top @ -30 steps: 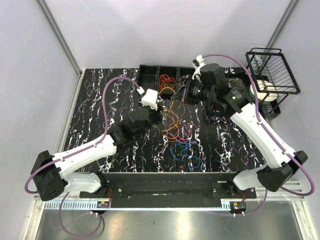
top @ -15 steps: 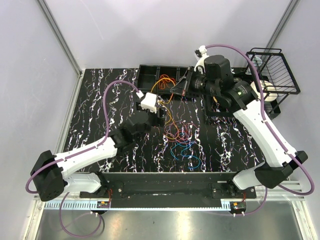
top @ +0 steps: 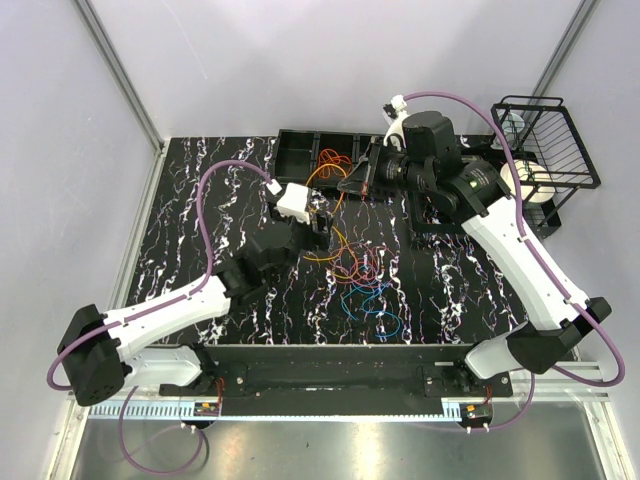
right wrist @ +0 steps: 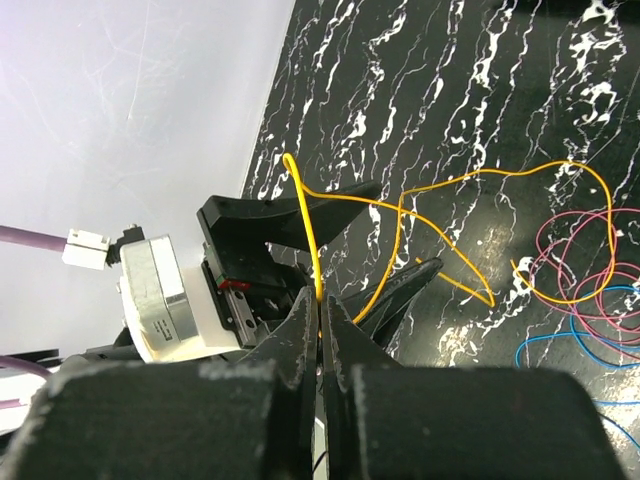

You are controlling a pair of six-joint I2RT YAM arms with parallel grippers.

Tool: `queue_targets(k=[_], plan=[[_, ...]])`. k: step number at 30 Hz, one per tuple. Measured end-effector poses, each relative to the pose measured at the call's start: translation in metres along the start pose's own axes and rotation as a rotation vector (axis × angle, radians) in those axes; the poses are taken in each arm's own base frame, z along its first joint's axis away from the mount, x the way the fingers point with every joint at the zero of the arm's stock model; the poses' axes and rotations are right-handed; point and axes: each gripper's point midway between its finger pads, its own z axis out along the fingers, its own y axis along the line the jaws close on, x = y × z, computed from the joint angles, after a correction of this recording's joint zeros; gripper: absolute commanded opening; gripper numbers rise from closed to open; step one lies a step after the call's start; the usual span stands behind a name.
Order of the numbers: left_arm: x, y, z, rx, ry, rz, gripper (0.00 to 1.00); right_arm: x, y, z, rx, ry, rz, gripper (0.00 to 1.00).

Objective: Untangle the cables

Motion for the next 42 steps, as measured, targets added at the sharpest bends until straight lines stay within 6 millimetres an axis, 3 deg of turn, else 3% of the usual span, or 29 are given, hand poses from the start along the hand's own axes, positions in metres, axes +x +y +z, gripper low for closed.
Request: queue_targets(k=[6,7,8,12,18,19,22,23,25,30,35,38,42], plan=[[-0.006,-0.003,0.003,0.002,-0.027,-0.022,0.54,0.002,0.003,-0.001,-0.018,0.014,0.007,0.00],[-0.005,-0.003,0.004,0.000,-0.029,-0.022,0.47,0.003,0.004,-0.001,-0.023,0.018,0.008,0.00],[-0.005,-0.004,0.006,-0.001,-0.034,-0.023,0.24,0.004,0.006,-0.001,-0.030,0.024,0.012,0.00],[-0.007,-0.005,0.010,-0.006,-0.052,-0.028,0.00,0.008,0.011,-0.002,-0.056,0.046,0.030,0.00],[-0.010,-0.006,0.012,-0.007,-0.067,-0.015,0.00,0.011,0.016,-0.004,-0.078,0.068,0.049,0.01],[-0.011,-0.007,0.012,-0.005,-0.070,-0.013,0.00,0.011,0.016,-0.004,-0.080,0.069,0.050,0.07],[-0.012,-0.008,0.010,0.001,-0.073,-0.003,0.00,0.009,0.014,-0.005,-0.075,0.064,0.058,0.42],[-0.012,-0.008,0.009,0.001,-0.073,-0.002,0.00,0.007,0.013,-0.005,-0.071,0.062,0.063,0.79],[-0.016,-0.008,0.007,0.001,-0.082,-0.003,0.00,0.001,0.011,-0.005,-0.065,0.047,0.073,0.96],[-0.030,0.002,-0.002,-0.040,-0.104,-0.008,0.00,-0.019,-0.008,-0.006,-0.008,-0.015,0.068,1.00],[-0.042,0.013,-0.001,-0.103,-0.087,0.009,0.00,-0.037,-0.046,-0.009,0.115,-0.090,0.072,1.00],[-0.052,0.020,0.004,-0.138,-0.082,0.019,0.00,-0.034,-0.071,-0.012,0.195,-0.102,0.080,1.00],[-0.059,0.028,0.009,-0.168,-0.064,0.036,0.00,-0.020,-0.090,-0.013,0.246,-0.087,0.079,1.00]])
